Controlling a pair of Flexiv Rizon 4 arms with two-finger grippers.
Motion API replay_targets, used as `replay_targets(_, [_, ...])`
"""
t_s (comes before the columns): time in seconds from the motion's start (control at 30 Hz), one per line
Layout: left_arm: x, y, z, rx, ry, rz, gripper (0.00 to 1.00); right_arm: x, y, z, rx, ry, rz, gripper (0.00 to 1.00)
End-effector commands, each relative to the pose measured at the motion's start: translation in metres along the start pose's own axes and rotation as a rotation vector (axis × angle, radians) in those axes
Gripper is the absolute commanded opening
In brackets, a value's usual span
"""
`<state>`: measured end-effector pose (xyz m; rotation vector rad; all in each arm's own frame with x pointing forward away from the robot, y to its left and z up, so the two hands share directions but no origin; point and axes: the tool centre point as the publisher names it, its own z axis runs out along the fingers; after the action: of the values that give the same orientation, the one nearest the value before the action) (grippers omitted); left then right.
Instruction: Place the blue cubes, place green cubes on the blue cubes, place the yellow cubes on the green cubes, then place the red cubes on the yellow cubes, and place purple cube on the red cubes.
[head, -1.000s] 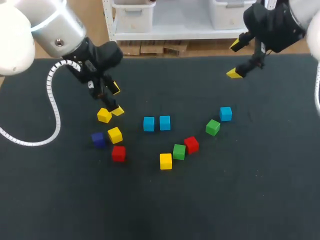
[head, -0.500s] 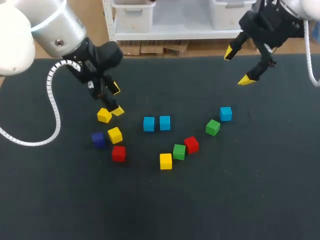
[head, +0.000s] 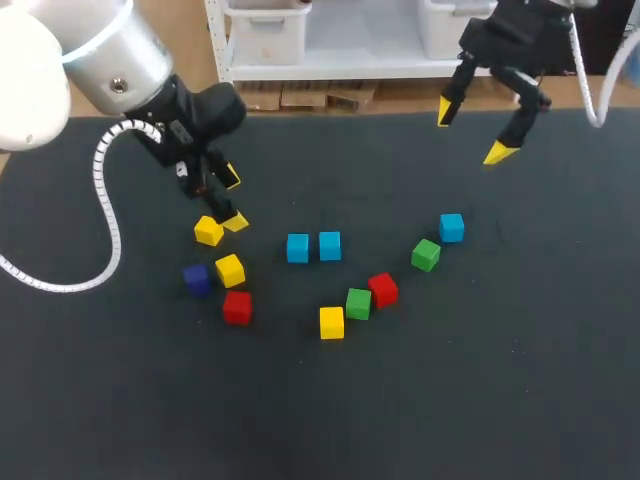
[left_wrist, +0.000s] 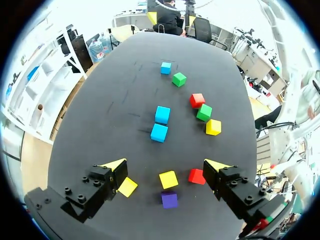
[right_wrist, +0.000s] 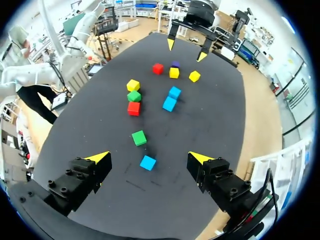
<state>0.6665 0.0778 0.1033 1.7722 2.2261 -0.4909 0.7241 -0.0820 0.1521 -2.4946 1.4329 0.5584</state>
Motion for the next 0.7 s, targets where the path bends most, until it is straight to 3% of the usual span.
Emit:
replay_targets(0.03, [0.001,0.001,0.000,0.000,-0.002,0.002,1.00,0.002,-0.006,-0.002,-0.236,-0.006,0.000,1.00])
replay_targets(0.13, [0.001,0.001,0.000,0.000,-0.002,0.002,1.00,0.004,-0.007,0.003,-0.238,-0.013,0.024,1.00])
replay_targets(0.3, [0.001,0.001,0.000,0.000,-0.002,0.002,1.00,0.013,0.000,0.020,-0.176,0.050,0.063,1.00])
replay_targets(0.43, [0.001,0.001,0.000,0.000,-0.002,0.002,1.00,0.021,0.005,0.029,-0.119,0.074,0.200,1.00])
replay_targets(0.7, [0.001,0.001,0.000,0.000,-0.002,0.002,1.00,0.036,0.015,0.047,-0.010,0.084,0.335,1.00])
